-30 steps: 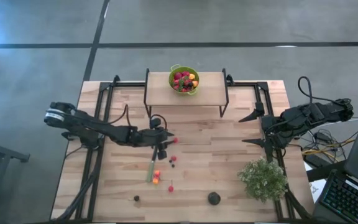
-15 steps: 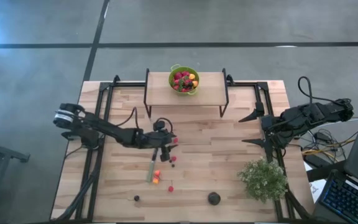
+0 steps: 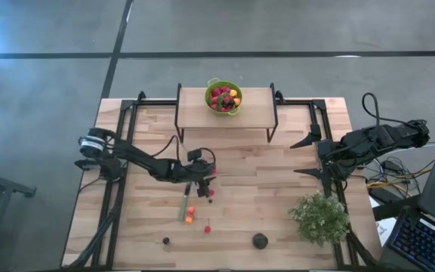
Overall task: Pick & Place Fruit
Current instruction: Put the red cherry into the green colander on the shelf
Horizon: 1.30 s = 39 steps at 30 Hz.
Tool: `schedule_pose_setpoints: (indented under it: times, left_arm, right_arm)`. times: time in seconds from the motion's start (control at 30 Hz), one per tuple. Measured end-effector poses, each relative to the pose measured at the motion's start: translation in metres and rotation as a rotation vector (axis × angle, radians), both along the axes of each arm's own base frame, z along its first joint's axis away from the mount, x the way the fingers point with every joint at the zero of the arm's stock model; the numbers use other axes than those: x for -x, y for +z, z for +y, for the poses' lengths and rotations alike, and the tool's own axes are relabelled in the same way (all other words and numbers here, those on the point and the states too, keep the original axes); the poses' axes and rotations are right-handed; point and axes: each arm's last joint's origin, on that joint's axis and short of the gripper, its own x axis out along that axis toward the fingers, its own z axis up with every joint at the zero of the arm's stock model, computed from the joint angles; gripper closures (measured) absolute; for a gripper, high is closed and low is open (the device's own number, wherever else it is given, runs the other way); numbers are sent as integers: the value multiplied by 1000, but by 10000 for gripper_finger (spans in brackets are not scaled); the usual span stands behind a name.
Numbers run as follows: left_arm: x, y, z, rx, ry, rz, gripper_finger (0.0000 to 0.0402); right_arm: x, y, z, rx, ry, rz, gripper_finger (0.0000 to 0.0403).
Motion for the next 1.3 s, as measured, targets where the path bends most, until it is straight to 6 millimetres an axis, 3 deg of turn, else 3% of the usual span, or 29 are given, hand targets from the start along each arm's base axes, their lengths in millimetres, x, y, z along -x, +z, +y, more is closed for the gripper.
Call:
schedule_pose_setpoints:
  times: [0.23, 0.67, 1.13, 1.3]
  left_arm:
    - [-7, -14, 4, -2, 19, 31, 190]
    - [-11, -16, 5, -3, 24, 34, 194]
    - [-10, -17, 5, 22, 14, 38, 274]
    - [-10, -17, 5, 31, 12, 39, 284]
  right_arm:
    - [0, 0, 0, 0, 0, 0, 39]
    - [0, 0, 0, 0, 0, 1, 40]
    - [0, 0, 0, 0, 0, 1, 40]
    - [0, 0, 0, 0, 0, 1, 40]
